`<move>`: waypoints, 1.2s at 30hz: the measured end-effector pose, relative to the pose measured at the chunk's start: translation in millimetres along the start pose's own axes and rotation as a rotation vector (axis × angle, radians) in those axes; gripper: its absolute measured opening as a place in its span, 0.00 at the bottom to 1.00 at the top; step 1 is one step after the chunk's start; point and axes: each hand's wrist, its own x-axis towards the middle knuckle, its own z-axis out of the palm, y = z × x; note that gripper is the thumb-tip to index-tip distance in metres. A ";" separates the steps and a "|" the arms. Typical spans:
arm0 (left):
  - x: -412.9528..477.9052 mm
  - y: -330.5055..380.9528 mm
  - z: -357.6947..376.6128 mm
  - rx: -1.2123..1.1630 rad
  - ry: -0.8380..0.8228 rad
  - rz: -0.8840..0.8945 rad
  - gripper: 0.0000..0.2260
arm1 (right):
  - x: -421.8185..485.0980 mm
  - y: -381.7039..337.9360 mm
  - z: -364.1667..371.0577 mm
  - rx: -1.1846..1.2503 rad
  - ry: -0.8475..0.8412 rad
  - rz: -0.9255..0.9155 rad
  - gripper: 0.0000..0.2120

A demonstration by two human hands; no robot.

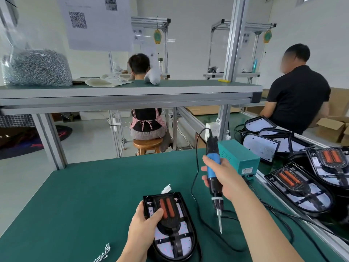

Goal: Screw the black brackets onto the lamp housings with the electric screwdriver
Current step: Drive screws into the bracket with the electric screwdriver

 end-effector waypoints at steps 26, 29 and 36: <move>-10.0 7.5 -1.2 0.025 -0.026 -0.070 0.10 | -19.1 71.0 -37.0 -0.779 0.169 -0.013 0.23; -13.1 9.3 -1.3 0.047 -0.015 -0.064 0.09 | -19.8 72.5 -30.4 -0.956 0.195 -0.052 0.22; -27.4 11.9 0.4 0.399 0.090 0.147 0.05 | -21.3 81.6 -21.2 -1.294 0.198 -0.182 0.26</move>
